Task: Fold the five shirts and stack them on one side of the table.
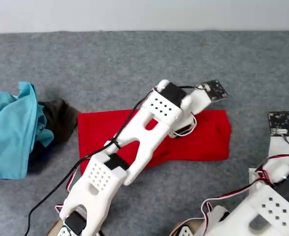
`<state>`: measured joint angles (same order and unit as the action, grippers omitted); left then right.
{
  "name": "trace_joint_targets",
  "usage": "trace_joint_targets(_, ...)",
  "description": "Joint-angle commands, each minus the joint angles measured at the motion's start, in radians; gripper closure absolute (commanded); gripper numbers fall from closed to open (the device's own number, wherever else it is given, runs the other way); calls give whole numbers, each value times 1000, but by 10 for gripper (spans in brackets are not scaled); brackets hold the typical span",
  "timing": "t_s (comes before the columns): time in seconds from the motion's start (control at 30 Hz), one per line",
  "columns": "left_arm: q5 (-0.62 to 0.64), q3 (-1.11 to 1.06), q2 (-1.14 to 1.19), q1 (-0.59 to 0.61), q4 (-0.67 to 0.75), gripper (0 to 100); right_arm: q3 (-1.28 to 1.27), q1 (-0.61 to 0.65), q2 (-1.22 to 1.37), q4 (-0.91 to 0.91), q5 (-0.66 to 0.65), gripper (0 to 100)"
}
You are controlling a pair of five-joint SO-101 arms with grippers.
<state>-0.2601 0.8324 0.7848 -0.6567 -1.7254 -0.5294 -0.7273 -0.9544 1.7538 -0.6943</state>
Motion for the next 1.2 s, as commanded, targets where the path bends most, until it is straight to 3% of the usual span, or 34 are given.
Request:
trace_joint_targets(0.0,-11,36,-101,-37,-28,907,5,-8,-16,33,-6,990)
trace_joint_targets(0.37,-9,27,-126,-78,-28,907,5,-8,-12,33,-6,990)
trace_joint_targets(0.87,-11,30,222,28,-28,907,3,-7,-10,15,-6,990)
trace_joint_targets(1.17,-5,25,75,28,-29,907,-5,42,-8,-27,-6,990)
